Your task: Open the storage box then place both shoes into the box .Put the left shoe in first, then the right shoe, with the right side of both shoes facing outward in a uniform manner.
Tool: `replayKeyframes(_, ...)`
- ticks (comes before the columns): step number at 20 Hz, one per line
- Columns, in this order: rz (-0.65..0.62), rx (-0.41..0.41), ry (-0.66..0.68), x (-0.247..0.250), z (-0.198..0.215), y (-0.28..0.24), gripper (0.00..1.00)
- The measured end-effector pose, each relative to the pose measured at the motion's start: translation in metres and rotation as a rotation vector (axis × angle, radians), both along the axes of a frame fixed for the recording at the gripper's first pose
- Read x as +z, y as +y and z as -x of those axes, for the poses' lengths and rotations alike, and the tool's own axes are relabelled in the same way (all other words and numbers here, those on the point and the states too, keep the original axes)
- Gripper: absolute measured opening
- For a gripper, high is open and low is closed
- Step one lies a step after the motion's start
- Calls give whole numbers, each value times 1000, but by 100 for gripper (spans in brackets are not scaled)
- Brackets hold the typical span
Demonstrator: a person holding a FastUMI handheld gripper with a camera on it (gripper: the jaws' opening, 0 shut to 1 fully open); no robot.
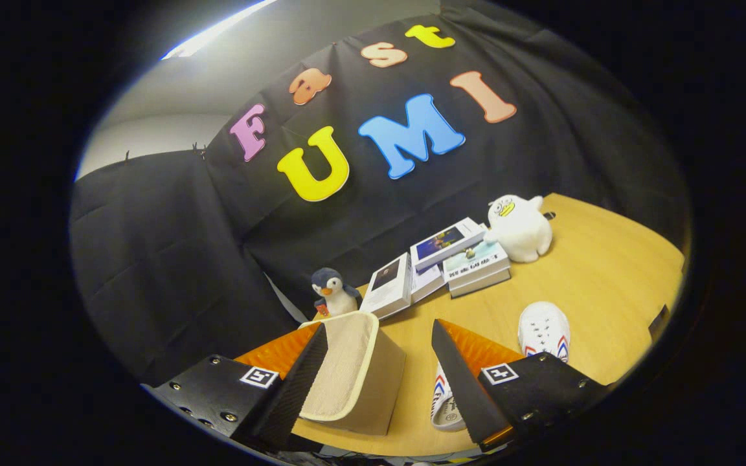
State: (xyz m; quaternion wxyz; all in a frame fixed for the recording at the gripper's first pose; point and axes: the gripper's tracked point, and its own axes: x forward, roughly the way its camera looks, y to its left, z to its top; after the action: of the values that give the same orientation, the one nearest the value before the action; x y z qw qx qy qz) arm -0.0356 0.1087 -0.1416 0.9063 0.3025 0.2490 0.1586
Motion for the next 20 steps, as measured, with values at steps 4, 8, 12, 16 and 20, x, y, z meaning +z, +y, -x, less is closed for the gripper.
replayKeyframes(4,-149,35,110,-19,7,22,96)
replayKeyframes(8,-227,90,200,-40,17,46,96)
replayKeyframes(12,-305,130,292,-60,24,66,96)
replayKeyframes(16,-393,178,365,-70,36,89,96)
replayKeyframes(20,-439,220,421,-77,45,108,88)
